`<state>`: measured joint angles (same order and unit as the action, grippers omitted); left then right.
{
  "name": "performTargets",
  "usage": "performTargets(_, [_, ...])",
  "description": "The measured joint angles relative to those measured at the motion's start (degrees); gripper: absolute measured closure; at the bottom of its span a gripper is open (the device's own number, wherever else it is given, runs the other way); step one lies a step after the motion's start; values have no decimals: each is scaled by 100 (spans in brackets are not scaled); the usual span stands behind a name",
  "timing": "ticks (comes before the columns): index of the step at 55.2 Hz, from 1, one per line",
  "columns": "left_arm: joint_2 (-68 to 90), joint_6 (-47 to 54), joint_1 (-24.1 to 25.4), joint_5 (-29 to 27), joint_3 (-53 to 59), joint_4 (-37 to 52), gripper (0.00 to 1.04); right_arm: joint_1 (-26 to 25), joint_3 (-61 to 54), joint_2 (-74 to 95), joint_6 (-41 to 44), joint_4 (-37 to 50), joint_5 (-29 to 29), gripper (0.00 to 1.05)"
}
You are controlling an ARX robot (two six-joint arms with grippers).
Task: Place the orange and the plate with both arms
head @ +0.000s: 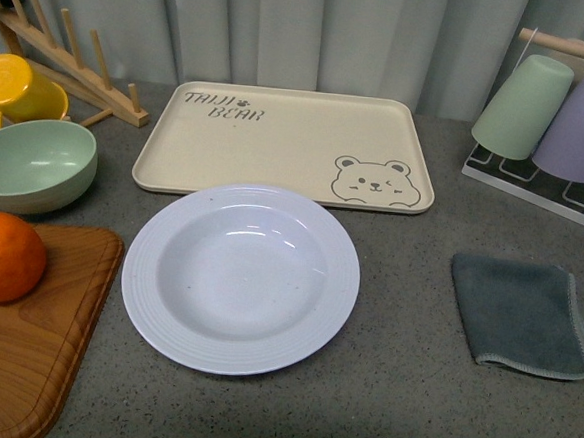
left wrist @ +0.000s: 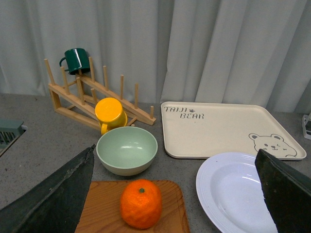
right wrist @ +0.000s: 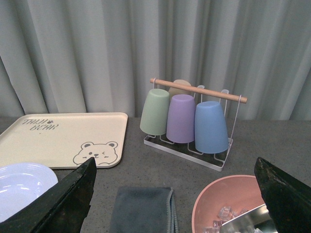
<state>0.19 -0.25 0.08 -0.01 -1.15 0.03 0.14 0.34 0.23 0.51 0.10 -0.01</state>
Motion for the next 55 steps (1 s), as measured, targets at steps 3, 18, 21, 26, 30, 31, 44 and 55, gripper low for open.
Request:
performTargets(3, [0, 0, 0, 0, 0, 0, 7, 0, 0, 0, 0, 0, 0, 9])
performTargets(18, [0, 0, 0, 0, 0, 0, 7, 0, 0, 0, 0, 0, 0, 9])
performTargets(21, [0, 0, 0, 0, 0, 0, 7, 0, 0, 0, 0, 0, 0, 9])
performTargets(26, [0, 0, 0, 0, 0, 0, 7, 0, 0, 0, 0, 0, 0, 9])
performTargets(30, [0, -2, 0, 0, 0, 0, 7, 0, 0, 0, 0, 0, 0, 9])
performTargets(31, [0, 0, 0, 0, 0, 0, 7, 0, 0, 0, 0, 0, 0, 9])
performTargets(44, [0, 0, 0, 0, 0, 0, 7, 0, 0, 0, 0, 0, 0, 9])
performTargets(55, [0, -2, 0, 0, 0, 0, 7, 0, 0, 0, 0, 0, 0, 9])
